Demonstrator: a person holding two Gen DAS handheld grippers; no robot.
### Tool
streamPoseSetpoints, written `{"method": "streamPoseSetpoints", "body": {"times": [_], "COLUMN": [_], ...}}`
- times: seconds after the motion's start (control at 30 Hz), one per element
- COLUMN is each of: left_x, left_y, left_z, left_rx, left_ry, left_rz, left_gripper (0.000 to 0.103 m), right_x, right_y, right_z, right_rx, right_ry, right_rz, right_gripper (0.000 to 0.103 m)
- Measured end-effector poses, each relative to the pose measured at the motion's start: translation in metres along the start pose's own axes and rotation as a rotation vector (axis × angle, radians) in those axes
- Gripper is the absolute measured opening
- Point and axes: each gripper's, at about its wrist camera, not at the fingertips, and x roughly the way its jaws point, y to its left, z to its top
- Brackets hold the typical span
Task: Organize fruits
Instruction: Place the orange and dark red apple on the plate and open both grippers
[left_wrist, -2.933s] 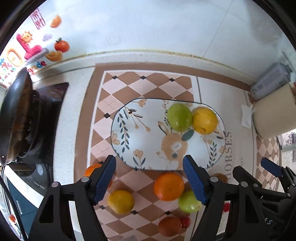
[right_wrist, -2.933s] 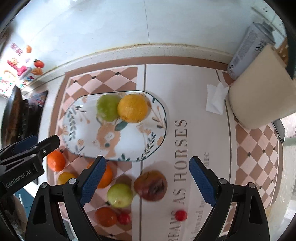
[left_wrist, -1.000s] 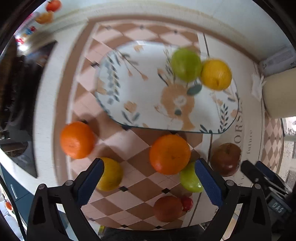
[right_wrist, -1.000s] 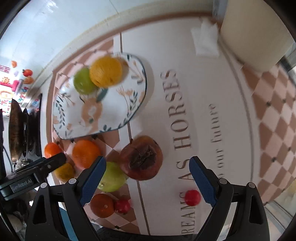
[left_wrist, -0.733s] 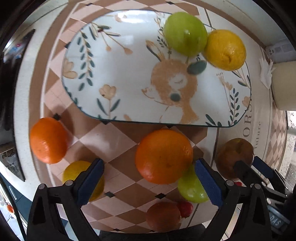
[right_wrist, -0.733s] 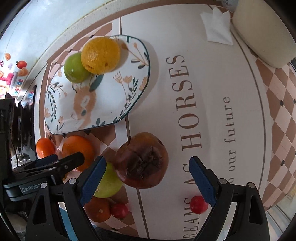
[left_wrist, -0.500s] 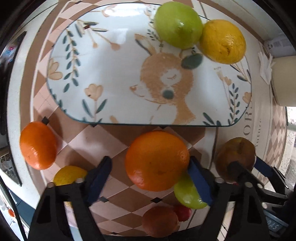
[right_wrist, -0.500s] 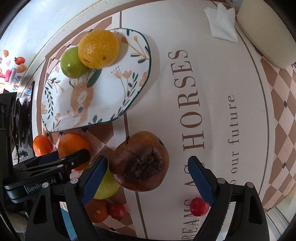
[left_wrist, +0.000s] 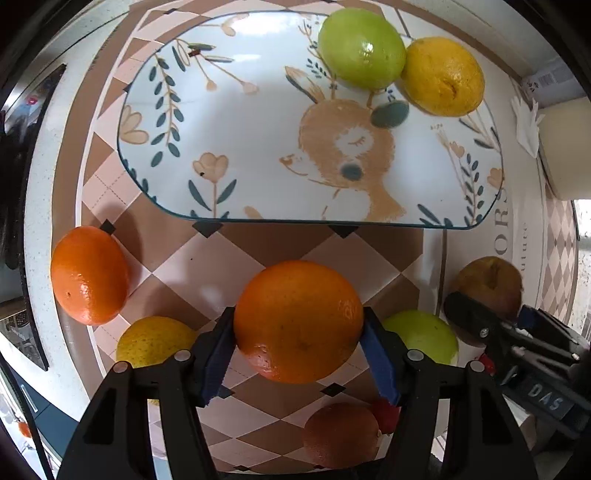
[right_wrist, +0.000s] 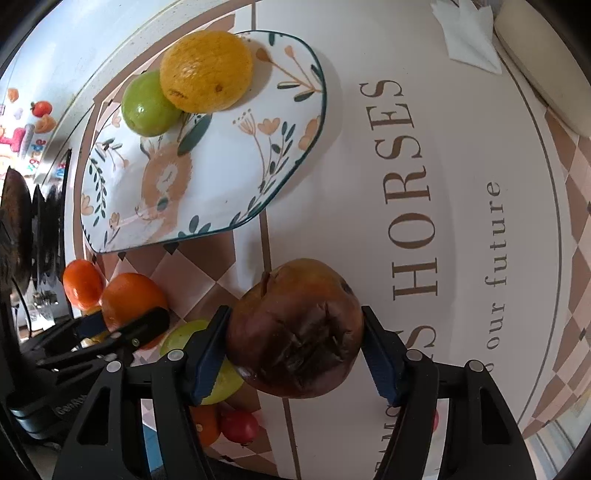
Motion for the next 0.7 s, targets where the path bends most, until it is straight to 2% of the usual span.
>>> {"method": "streamPoseSetpoints", "body": {"times": [0.17, 0.3, 0.5, 0.7], "left_x": [-0.033, -0.070, -0.086, -0.071], "left_y": [0.003, 0.009, 0.045, 0.068], "left_z": [-0.006, 0.007, 0.070, 0.137], "left_rx": [0.008, 0.005, -0.039, -0.051], "left_ry": [-0.053, -0.113, -0.144, -0.077], "left_rz": [-0.044, -0.076, -0.052, -0.030], "left_gripper": [0.063, 0.063, 0.063, 0.063], "right_x": [-0.030, -0.052, -0.031, -0.014], "right_y": [0.007, 0.019, 0.043, 0.059], "right_z": [-0.001, 0.014, 0.056, 0.084], "right_rx": [-0.013, -0.014, -0.015, -0.023], "right_ry": [-0.066, -0.128, -0.121, -0.092], "right_rz": [0.022, 0.068, 0.054, 0.028], "right_gripper": [0.070, 0.069, 0.070, 0.070]}}
